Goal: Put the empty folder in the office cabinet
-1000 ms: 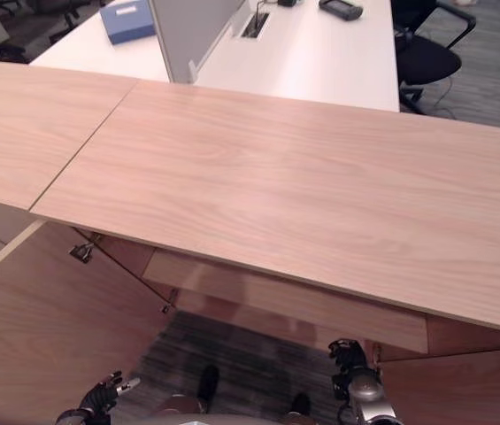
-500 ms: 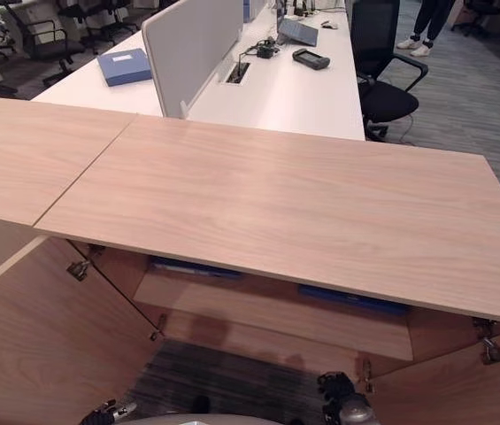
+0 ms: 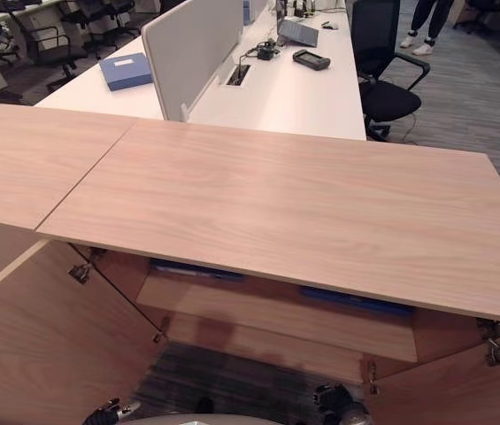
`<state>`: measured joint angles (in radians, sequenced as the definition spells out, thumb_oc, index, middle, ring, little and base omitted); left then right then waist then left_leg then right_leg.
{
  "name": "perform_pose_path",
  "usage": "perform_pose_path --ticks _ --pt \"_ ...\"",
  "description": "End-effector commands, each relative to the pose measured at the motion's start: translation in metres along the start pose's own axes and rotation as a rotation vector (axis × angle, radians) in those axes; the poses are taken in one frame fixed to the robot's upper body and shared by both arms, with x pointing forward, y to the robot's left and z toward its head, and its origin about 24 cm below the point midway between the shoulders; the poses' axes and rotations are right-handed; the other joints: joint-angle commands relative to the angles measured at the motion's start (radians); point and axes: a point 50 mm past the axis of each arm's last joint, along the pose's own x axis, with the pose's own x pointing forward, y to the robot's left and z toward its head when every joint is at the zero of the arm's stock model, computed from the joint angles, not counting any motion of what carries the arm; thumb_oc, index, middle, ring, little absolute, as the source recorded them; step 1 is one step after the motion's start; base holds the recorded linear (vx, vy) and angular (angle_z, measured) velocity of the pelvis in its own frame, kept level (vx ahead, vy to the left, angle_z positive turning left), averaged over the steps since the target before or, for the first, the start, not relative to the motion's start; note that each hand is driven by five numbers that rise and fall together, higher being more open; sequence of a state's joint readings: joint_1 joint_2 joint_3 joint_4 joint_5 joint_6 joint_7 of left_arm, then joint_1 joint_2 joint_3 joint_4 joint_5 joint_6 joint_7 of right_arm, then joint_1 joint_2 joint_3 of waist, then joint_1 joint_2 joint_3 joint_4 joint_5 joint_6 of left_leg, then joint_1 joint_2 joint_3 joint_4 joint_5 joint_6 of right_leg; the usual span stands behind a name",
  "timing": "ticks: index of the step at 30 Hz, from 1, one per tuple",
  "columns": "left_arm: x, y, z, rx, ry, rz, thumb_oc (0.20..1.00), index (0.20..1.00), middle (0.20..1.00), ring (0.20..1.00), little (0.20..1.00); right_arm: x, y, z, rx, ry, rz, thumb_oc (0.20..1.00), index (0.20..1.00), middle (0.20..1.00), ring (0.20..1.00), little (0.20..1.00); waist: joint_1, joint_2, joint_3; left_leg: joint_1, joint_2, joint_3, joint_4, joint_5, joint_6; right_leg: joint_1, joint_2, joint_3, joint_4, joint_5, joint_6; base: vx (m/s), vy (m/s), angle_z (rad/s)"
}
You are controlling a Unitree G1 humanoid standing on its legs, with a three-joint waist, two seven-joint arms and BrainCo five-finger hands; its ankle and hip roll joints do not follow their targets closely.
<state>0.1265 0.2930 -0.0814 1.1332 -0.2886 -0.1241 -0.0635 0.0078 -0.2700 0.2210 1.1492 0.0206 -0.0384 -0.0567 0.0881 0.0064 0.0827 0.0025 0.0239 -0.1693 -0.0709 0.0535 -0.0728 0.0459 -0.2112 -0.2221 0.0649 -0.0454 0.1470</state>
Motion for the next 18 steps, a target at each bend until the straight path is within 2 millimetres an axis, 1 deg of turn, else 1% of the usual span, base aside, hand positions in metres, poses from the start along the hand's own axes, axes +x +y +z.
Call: perform_pose_path --ticks 1,2,3,5,6,8,9,10,11,12,13,14,15,16,17,18 --pt "0.007 0.006 0.047 -0.009 -0.156 0.027 1.000 1.000 1.000 1.000 1.000 0.005 -0.006 0.039 0.033 -0.108 -0.018 1.000 1.000 1.000 1.000 1.000 0.007 0.000 0.052 -0.025 0.028 -0.083 0.060 -0.081 -0.017 -0.078 0.039 0.301 0.146 -0.038 0.054 -0.05 -0.065 1.04" --pt "0.007 0.006 0.047 -0.009 -0.157 0.027 1.000 1.000 1.000 1.000 1.000 0.005 -0.006 0.039 0.033 -0.108 -0.018 1.000 1.000 1.000 1.000 1.000 0.007 0.000 0.052 -0.025 0.028 -0.083 0.060 -0.081 -0.017 -0.078 0.039 0.302 0.146 -0.038 0.054 -0.02 -0.176 1.24" --pt "0.008 0.009 0.052 -0.017 -0.165 0.042 1.000 1.000 1.000 1.000 1.000 0.006 -0.005 0.042 0.022 -0.115 -0.010 1.000 1.000 1.000 1.000 1.000 0.020 -0.001 0.052 -0.025 0.039 -0.099 0.056 -0.072 -0.031 -0.052 0.044 0.309 0.112 -0.065 0.036 0.00 -0.209 1.01" --pt "0.008 0.009 0.054 -0.038 -0.167 0.049 1.000 1.000 1.000 1.000 1.000 0.006 -0.005 0.041 0.026 -0.115 -0.013 1.000 1.000 1.000 1.000 1.000 0.029 0.005 0.049 -0.038 0.054 -0.124 0.050 -0.046 -0.055 -0.027 0.049 0.268 0.093 -0.092 0.022 -0.03 -0.222 0.30" --pt "0.008 0.009 0.054 -0.038 -0.167 0.049 1.000 1.000 1.000 1.000 1.000 0.006 -0.005 0.041 0.026 -0.115 -0.013 1.000 1.000 1.000 1.000 1.000 0.026 0.005 0.050 -0.037 0.054 -0.128 0.050 -0.046 -0.056 -0.024 0.049 0.264 0.092 -0.092 0.021 -0.06 -0.150 0.51" --pt "0.009 0.010 0.053 -0.049 -0.167 0.059 1.000 1.000 1.000 1.000 1.000 0.005 -0.008 0.045 0.016 -0.138 -0.015 1.000 1.000 1.000 1.000 1.000 0.023 0.012 0.052 -0.057 0.073 -0.153 0.034 -0.012 -0.082 -0.010 0.065 0.235 0.069 -0.100 0.011 -0.12 -0.226 0.81" --pt "0.008 0.011 0.050 -0.058 -0.157 0.064 1.000 1.000 1.000 1.000 1.000 0.005 -0.012 0.048 0.008 -0.150 -0.021 1.000 1.000 1.000 1.000 1.000 0.026 0.024 0.059 -0.080 0.089 -0.162 0.025 0.022 -0.104 0.001 0.082 0.211 0.042 -0.101 -0.001 -0.16 -0.288 0.64" --pt "0.008 0.011 0.048 -0.067 -0.151 0.064 1.000 1.000 1.000 1.000 1.000 0.005 -0.016 0.049 0.005 -0.155 -0.030 1.000 1.000 1.000 1.000 1.000 0.025 0.034 0.065 -0.094 0.097 -0.168 0.021 0.045 -0.119 0.011 0.088 0.191 0.021 -0.101 -0.008 -0.17 -0.237 0.60" --pt "0.008 0.011 0.048 -0.075 -0.148 0.070 1.000 1.000 1.000 1.000 1.000 0.005 -0.019 0.049 0.005 -0.157 -0.039 1.000 1.000 1.000 1.000 1.000 0.027 0.040 0.071 -0.106 0.103 -0.165 0.017 0.064 -0.127 0.015 0.091 0.177 0.009 -0.099 -0.014 -0.15 -0.126 0.67" --pt "0.008 0.014 0.046 -0.096 -0.139 0.083 1.000 1.000 1.000 1.000 1.000 0.005 -0.024 0.051 0.012 -0.164 -0.054 1.000 1.000 1.000 1.000 1.000 0.027 0.046 0.080 -0.125 0.114 -0.139 0.015 0.088 -0.132 0.019 0.090 0.157 0.000 -0.096 -0.017 -0.10 -0.066 0.77" --pt "0.008 0.013 0.046 -0.097 -0.140 0.082 1.000 1.000 1.000 1.000 1.000 0.005 -0.024 0.051 0.012 -0.164 -0.054 1.000 1.000 1.000 1.000 1.000 0.025 0.046 0.081 -0.125 0.113 -0.141 0.015 0.088 -0.132 0.020 0.089 0.155 0.000 -0.097 -0.017 -0.11 -0.042 0.76" --pt "0.008 0.013 0.047 -0.107 -0.141 0.086 1.000 1.000 1.000 1.000 1.000 0.005 -0.029 0.053 0.011 -0.168 -0.068 1.000 1.000 1.000 1.000 1.000 0.021 0.048 0.094 -0.146 0.121 -0.084 0.022 0.104 -0.120 0.023 0.083 0.137 -0.002 -0.094 -0.018 -0.18 -0.046 0.56" --pt "0.008 0.014 0.045 -0.098 -0.136 0.075 1.000 1.000 1.000 1.000 1.000 0.005 -0.036 0.053 0.007 -0.163 -0.086 1.000 1.000 1.000 1.000 1.000 0.000 0.049 0.101 -0.158 0.160 0.102 0.038 0.105 -0.096 0.018 0.071 0.096 0.004 -0.089 -0.018 -0.27 -0.051 0.33" --pt "0.008 0.014 0.045 -0.085 -0.133 0.065 1.000 1.000 1.000 1.000 1.000 0.005 -0.041 0.053 0.009 -0.157 -0.097 1.000 1.000 1.000 1.000 1.000 -0.020 0.046 0.102 -0.148 0.194 0.238 0.058 0.093 -0.095 0.012 0.055 0.070 0.007 -0.082 -0.014 -0.21 -0.040 0.66" --pt "0.008 0.014 0.045 -0.085 -0.133 0.065 1.000 1.000 1.000 1.000 1.000 0.005 -0.041 0.053 0.009 -0.157 -0.097 1.000 1.000 1.000 1.000 1.000 -0.020 0.046 0.101 -0.149 0.195 0.238 0.058 0.093 -0.095 0.012 0.055 0.071 0.007 -0.082 -0.014 -0.20 0.009 1.01" --pt "0.007 0.015 0.044 -0.064 -0.127 0.047 1.000 1.000 1.000 1.000 1.000 0.005 -0.044 0.046 0.011 -0.125 -0.105 1.000 1.000 1.000 1.000 1.000 -0.037 0.047 0.090 -0.128 0.226 0.333 0.092 0.091 -0.100 0.001 0.046 0.036 -0.005 -0.061 -0.013 -0.15 0.011 1.20"
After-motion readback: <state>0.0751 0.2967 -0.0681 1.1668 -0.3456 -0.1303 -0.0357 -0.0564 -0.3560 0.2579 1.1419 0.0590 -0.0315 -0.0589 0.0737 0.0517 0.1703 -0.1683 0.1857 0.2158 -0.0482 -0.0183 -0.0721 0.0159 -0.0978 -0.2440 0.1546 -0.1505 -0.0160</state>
